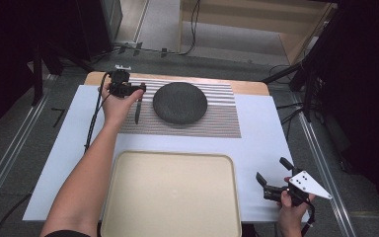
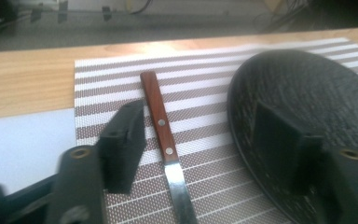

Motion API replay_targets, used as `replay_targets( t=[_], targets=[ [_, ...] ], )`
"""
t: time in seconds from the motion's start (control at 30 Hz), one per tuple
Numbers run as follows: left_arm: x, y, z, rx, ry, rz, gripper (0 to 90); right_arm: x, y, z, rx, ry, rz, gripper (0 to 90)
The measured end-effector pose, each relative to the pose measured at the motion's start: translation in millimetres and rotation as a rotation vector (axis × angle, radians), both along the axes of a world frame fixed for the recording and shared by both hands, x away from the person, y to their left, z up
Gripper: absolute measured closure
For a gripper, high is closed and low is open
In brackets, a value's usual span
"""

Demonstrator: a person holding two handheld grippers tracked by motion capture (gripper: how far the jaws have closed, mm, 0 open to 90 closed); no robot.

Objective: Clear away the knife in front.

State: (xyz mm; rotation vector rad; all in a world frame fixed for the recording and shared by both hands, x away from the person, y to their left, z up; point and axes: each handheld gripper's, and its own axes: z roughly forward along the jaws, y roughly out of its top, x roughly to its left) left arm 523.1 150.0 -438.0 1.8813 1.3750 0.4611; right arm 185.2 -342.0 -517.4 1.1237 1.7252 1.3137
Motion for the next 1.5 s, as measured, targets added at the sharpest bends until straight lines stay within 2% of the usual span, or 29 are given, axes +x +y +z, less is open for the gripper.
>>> replay_targets(
  t=[0.07, 0.23, 0.27, 0.47, 0.63, 0.87, 0.93, 1.23, 1.33, 1.5],
  targets=[
    [5.0, -2.1, -3.3, 0.023, 0.03, 0.009, 39.7, 0.2, 0.0, -0.1, 0.0, 0.001, -0.001, 0.0],
    [14.2, -2.4, -10.6, 0.005, 0.1, 0.026, 46.8, 0.6, 0.4, -0.1, -0.004, -0.001, 0.002, 0.0],
    [15.6, -3.4, -12.1, 0.014, 0.114, 0.025, 50.6, 0.4, 0.2, -0.1, -0.002, 0.0, 0.0, 0.0],
    [19.3, -7.4, -18.3, 0.033, 0.151, 0.017, 55.4, 0.7, 0.5, -0.1, -0.004, 0.0, 0.0, 0.0],
    [23.1, -8.5, -23.7, 0.036, 0.181, 0.041, 59.9, 0.7, 0.6, -0.1, -0.005, 0.0, -0.002, 0.0],
    [26.0, -8.9, -29.6, 0.05, 0.199, 0.067, 64.7, 0.9, 0.8, -0.2, -0.007, 0.002, -0.005, 0.0],
    [27.2, -8.3, -31.5, 0.043, 0.206, 0.074, 65.6, 0.9, 0.9, -0.2, -0.008, 0.002, -0.006, 0.0],
    [30.7, -9.7, -41.2, 0.057, 0.213, 0.098, 68.8, 0.9, 0.9, -0.3, -0.008, 0.002, -0.007, 0.0],
    [31.2, -10.8, -44.8, 0.085, 0.213, 0.104, 71.4, 0.9, 0.8, -0.3, -0.008, 0.002, -0.007, 0.0],
    [30.8, -14.1, -47.7, 0.102, 0.202, 0.101, 73.3, 0.9, 0.9, -0.3, -0.008, 0.002, -0.008, 0.0]
  ],
)
